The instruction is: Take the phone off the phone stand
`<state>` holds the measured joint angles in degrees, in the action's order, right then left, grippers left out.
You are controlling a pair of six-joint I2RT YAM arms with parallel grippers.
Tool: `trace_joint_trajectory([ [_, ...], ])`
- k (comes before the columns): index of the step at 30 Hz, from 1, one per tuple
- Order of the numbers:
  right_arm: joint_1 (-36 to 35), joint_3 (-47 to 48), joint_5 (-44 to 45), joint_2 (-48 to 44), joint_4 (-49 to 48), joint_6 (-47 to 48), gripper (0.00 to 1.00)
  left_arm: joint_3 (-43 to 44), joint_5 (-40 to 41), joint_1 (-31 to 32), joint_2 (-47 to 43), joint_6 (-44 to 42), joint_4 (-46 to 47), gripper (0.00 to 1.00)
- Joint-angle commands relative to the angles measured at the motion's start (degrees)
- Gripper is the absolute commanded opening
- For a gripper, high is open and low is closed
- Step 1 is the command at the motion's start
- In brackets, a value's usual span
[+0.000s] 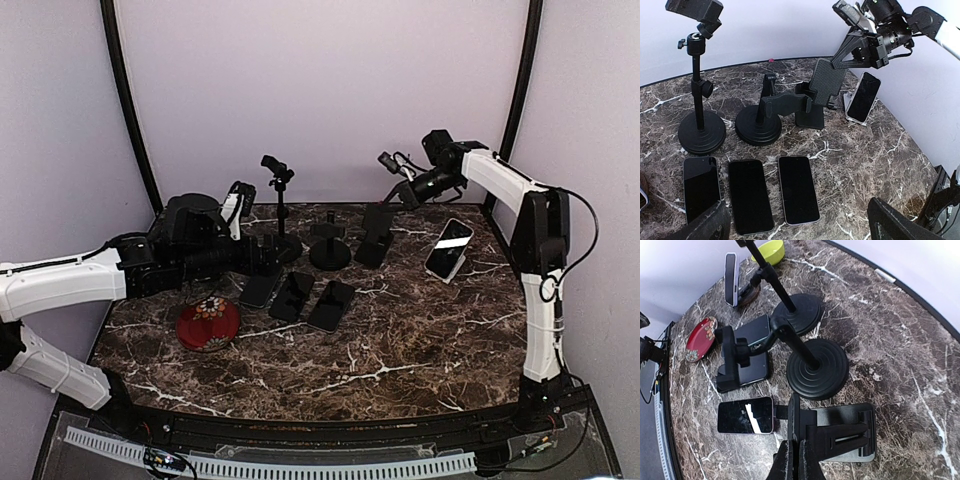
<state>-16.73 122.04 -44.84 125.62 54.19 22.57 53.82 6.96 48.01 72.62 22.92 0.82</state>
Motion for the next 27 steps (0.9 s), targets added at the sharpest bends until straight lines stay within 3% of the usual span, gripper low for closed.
trace_joint_trajectory([
  [1,0.1,4.4,-3.9,4.6,4.9,4.1,0.0,-0.1,-0.5,-0.6,-1.0,-0.8,0.6,0.98],
  [13,0.6,6.3,-2.2,9.7,5.8,6.2,0.0,0.2,-0.9,-1.1,-0.5,-1.4,-0.4,0.97],
  [14,0.6,6.3,-1.9,9.8,5.7,6.0,0.03,0.3,-0.8,-1.1,-0.5,-1.6,-0.6,0.98],
  [19,0.8,6.5,-1.7,10.0,4.2,3.4,0.4,0.9,-0.6,-1.2,-0.3,-1.6,-0.7,0.98],
  [21,0.8,6.5,-1.2,9.5,3.6,2.4,0.5,1.1,-0.8,-1.2,-0.2,-1.4,-0.7,0.98],
  [27,0.8,4.3,2.8,3.1,-2.6,-4.5,0.55,0.6,-2.0,-1.2,-0.8,-0.7,-0.1,0.98],
])
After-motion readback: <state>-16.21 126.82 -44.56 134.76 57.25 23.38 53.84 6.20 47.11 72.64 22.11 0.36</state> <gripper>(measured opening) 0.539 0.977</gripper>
